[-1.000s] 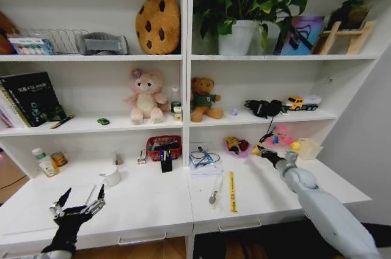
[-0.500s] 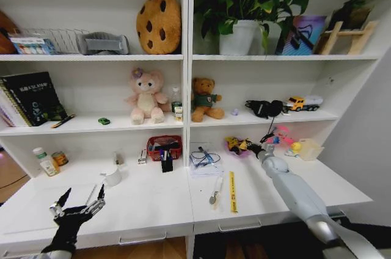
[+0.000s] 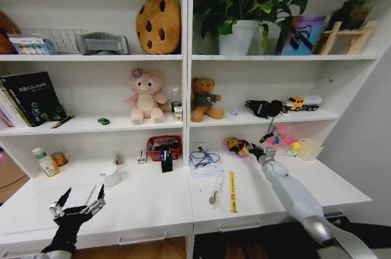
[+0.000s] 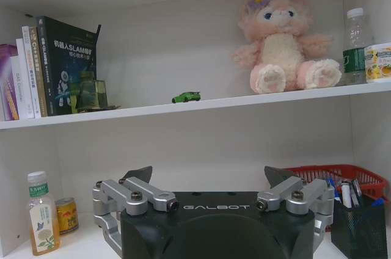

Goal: Organize the objects on the table.

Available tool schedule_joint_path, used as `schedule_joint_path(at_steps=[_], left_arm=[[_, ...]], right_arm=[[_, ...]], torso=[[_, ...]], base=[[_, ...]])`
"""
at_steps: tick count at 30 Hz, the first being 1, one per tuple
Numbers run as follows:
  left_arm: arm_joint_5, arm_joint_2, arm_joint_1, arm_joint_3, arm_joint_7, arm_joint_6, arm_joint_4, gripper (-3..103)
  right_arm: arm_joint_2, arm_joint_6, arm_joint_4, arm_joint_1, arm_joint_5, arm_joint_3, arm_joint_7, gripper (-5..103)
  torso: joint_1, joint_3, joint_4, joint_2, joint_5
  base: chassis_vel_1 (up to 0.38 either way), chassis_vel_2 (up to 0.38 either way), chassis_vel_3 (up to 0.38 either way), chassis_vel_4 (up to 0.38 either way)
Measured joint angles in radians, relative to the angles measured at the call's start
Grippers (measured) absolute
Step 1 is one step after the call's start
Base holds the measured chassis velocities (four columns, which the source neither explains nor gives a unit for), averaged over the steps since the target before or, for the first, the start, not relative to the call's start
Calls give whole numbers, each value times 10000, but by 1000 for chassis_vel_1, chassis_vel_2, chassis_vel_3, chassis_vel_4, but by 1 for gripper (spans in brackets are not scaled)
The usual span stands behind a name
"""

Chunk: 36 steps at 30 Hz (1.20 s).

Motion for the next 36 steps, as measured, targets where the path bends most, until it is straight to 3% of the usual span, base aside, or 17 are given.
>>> schedule_joint_path(at_steps=[1,2,3,5,8,12,21,24,32,36], left_arm=[[0,0,0,0,0,0,0,100],[0,0,-1,0,0,0,0,100],[0,0,-1,0,0,0,0,100],[0,1,0,0,3,0,0,100],[0,-1,-1,0,4,0,0,100],[0,0,0,0,2,1,1,100],[0,-1,0,1,-3,1,0,100],[0,0,0,0,0,1,0,100],[0,0,0,1,0,1,0,100],[0,0,0,0,0,1,0,100]], right_arm=[[-95,-8,366,-221,-9,104,-36,50],[-209,-7,756,-464,-48,223,-91,61],[-209,-7,756,-464,-48,223,-91,61],[-531,48,1906,-1334,-183,667,-81,72],[-888,29,3166,-2540,-187,1235,-88,78],[-1285,845,4970,-5181,-877,2604,-8,97],[-1203,883,8339,-8716,-784,5197,590,100],[-691,772,9838,-10247,-827,6193,702,100],[462,1113,11263,-11955,-1526,6297,765,100],[509,1027,11756,-12088,-1553,6300,875,100]], torso=[[0,0,0,0,-1],[0,0,-1,0,0],[0,0,-1,0,0],[0,-1,-1,0,-1],[0,-1,-7,1,-2],[-2,-2,-11,1,3],[-2,-3,-1,2,-7],[-2,-2,-3,1,-1],[-3,-1,-7,2,1],[-2,-1,-3,2,-2]], base=[[0,0,0,0],[0,0,0,0],[0,0,0,0],[0,0,0,0],[0,0,0,0],[0,0,0,0],[0,0,0,0],[0,0,0,0],[0,0,0,0],[0,0,0,0]])
